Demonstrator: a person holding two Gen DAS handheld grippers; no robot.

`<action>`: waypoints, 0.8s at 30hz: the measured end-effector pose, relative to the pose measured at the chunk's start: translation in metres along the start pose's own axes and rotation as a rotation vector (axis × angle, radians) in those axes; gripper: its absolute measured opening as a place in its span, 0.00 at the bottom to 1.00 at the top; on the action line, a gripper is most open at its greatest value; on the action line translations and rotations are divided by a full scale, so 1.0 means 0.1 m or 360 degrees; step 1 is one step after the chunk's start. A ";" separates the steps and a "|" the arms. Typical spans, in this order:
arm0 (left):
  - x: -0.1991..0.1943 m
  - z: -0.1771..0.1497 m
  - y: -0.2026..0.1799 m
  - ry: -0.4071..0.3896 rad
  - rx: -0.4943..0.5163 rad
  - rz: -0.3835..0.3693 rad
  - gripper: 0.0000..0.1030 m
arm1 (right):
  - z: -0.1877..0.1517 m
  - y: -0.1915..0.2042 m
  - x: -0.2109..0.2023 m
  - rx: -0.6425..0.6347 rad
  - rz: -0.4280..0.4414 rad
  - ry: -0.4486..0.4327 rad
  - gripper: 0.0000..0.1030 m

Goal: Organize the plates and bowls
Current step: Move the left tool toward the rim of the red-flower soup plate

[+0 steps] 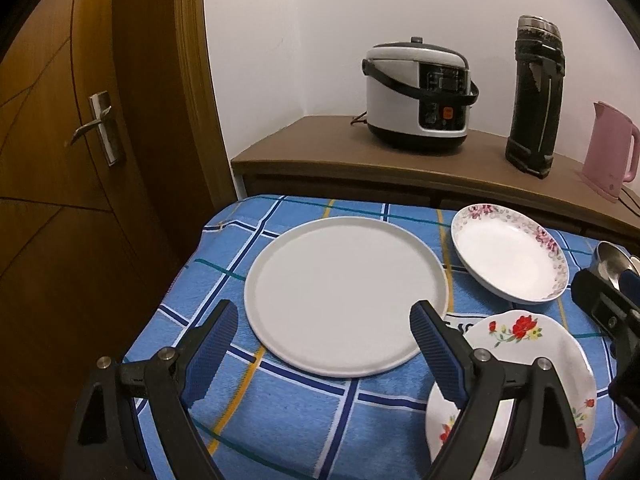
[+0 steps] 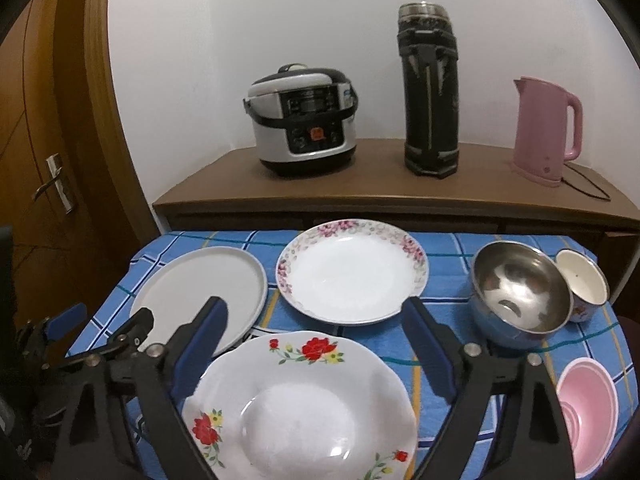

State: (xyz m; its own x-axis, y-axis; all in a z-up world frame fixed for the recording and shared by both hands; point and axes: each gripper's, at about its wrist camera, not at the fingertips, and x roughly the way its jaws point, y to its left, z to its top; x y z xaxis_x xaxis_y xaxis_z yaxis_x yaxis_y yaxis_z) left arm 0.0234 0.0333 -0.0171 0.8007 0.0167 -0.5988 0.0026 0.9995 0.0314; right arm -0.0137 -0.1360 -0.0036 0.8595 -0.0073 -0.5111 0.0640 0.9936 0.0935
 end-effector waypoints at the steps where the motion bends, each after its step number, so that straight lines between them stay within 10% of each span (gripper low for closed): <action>1: 0.01 0.00 0.02 -0.0002 0.0001 0.0011 0.87 | 0.00 0.01 0.03 -0.0006 0.0004 0.0009 0.86; 24: 0.33 0.03 0.36 0.0135 -0.0076 0.0005 0.87 | -0.01 0.11 0.40 -0.0039 0.0064 0.0168 0.80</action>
State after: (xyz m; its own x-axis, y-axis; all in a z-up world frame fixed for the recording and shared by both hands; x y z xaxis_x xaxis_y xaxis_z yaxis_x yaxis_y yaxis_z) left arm 0.0521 0.0700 -0.0331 0.7470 0.0201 -0.6645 -0.0300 0.9995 -0.0035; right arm 0.0212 -0.1250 -0.0237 0.8027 0.0432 -0.5949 0.0172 0.9953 0.0955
